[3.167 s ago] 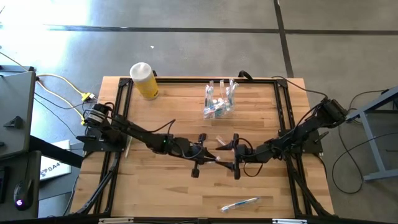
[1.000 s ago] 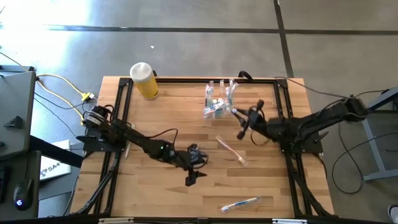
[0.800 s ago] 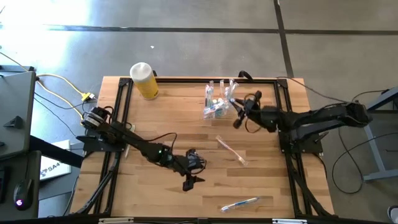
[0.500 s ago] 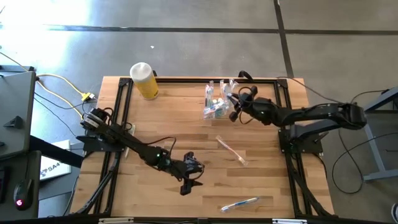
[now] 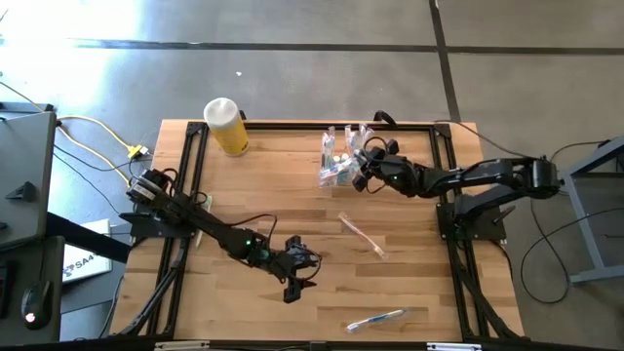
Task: Pick & Place toothbrushing station
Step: Put the blue toothbrush into the transparent organizer, then put the green toothbrush into the transparent organizer
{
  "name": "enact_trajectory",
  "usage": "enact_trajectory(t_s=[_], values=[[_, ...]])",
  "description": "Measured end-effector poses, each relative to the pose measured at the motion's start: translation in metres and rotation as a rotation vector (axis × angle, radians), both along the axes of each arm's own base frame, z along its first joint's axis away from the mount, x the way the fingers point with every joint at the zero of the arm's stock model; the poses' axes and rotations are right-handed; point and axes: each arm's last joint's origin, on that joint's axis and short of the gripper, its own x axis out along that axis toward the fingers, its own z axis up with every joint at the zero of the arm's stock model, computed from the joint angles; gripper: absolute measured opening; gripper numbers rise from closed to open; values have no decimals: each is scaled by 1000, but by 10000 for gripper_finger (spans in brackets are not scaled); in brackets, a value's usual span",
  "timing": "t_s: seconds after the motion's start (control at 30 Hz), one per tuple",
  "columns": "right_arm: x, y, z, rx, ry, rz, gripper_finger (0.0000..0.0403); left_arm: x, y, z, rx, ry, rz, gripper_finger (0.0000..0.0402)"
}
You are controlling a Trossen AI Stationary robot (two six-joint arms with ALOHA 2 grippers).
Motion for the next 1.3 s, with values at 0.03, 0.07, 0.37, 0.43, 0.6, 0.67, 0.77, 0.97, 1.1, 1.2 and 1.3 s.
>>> enact_trajectory(t_s=[0.03, 0.07, 0.37, 0.43, 0.6, 0.67, 0.77, 0.97, 1.1, 1.2, 1.3], values=[[-1, 0, -2, 1, 15, 2, 81, 0, 0, 0, 2, 4, 0, 269], [-2, 0, -2, 1, 19, 2, 91, 0, 0, -1, 4, 6, 0, 269], [-15, 6, 20, -18, -39, -23, 188, -2, 1, -3, 19, 34, 3, 269], [-20, 10, 26, -25, -43, -25, 211, -2, 1, -3, 20, 40, 6, 269], [-30, 26, 40, -21, -71, 54, 252, -7, 4, -6, -19, 185, 86, 269], [-32, 33, 44, -11, -85, 128, 262, -11, 6, -2, -16, 290, 148, 269], [-33, 43, 47, 8, -92, 238, 269, -19, 11, 7, 7, 461, 276, 269], [-33, 60, 47, 37, -82, 383, 270, -50, 26, 23, 99, 800, 595, 269], [-34, 66, 43, 66, -51, 404, 270, -73, 37, 24, 172, 986, 807, 269], [-35, 69, 40, 113, -42, 424, 270, -83, 45, 20, 213, 1093, 847, 269], [-35, 73, 39, 176, -55, 462, 270, -90, 53, 15, 233, 1150, 838, 269]])
